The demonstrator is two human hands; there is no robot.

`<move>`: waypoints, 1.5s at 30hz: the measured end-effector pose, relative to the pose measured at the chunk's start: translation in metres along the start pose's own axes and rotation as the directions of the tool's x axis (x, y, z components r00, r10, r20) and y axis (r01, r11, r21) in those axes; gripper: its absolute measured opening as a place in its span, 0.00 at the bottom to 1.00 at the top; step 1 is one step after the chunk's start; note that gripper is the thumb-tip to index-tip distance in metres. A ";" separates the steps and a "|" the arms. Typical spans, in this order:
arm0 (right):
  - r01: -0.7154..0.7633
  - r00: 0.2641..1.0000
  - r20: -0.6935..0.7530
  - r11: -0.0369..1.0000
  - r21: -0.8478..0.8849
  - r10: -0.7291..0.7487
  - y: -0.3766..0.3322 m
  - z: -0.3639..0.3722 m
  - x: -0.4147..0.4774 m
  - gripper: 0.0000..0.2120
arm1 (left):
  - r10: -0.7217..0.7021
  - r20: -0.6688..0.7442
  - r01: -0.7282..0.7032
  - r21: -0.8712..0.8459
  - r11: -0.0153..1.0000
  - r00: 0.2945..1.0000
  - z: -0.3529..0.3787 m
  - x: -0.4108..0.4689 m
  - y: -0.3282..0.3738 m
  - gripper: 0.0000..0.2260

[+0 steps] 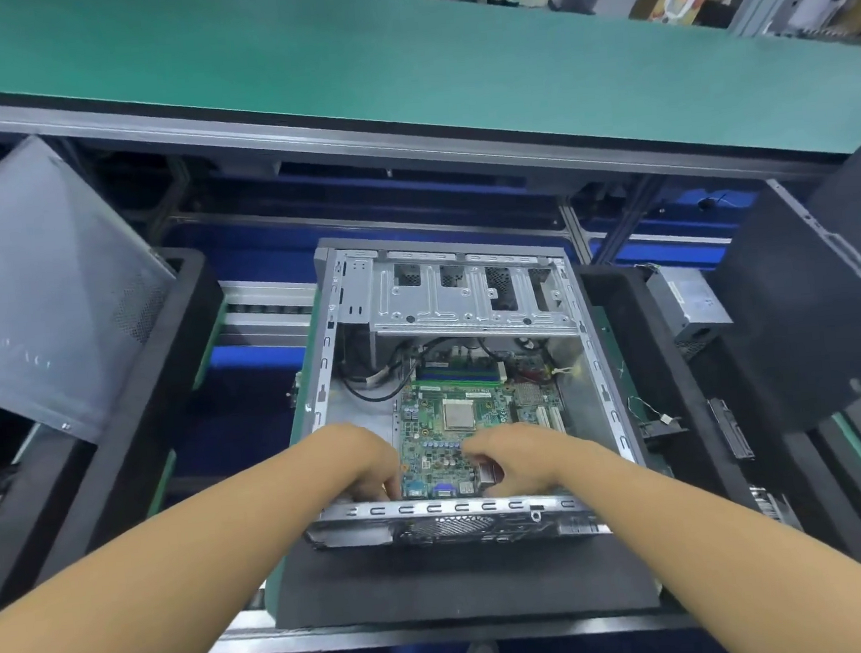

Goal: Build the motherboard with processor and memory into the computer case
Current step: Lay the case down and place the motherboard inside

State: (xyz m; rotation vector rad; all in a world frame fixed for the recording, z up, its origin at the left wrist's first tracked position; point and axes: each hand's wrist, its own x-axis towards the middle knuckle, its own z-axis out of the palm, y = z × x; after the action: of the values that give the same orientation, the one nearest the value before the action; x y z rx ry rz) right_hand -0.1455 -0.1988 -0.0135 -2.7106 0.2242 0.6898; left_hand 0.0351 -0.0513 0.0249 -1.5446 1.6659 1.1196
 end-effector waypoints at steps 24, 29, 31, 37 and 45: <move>0.058 0.948 0.319 0.981 -0.184 0.004 -0.006 0.003 0.015 0.21 | -0.219 -0.336 0.268 0.105 0.958 0.916 -0.017 0.027 -0.006 0.08; 0.089 0.961 0.273 0.974 -0.209 -0.030 -0.014 0.005 0.016 0.16 | -0.420 -0.397 0.324 -0.287 0.902 0.816 -0.016 0.048 0.002 0.05; 0.106 0.962 0.271 0.971 -0.212 -0.046 -0.016 0.005 0.017 0.16 | -0.488 -0.365 0.323 -0.426 0.845 0.793 -0.020 0.057 0.002 0.05; 0.146 0.958 0.274 0.969 -0.199 -0.088 -0.015 0.004 0.015 0.12 | -0.569 -0.355 0.288 -0.596 0.749 0.742 -0.027 0.068 -0.002 0.07; 0.116 0.950 0.304 0.985 -0.126 -0.073 -0.019 0.005 0.008 0.15 | -0.655 -0.231 0.305 -0.742 0.597 0.719 -0.018 0.065 -0.005 0.13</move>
State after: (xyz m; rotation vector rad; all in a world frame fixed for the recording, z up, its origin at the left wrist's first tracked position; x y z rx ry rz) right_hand -0.1364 -0.1795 -0.0161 -2.6794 -0.0309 1.1109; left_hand 0.0330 -0.0979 -0.0244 -2.7554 0.9407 1.1007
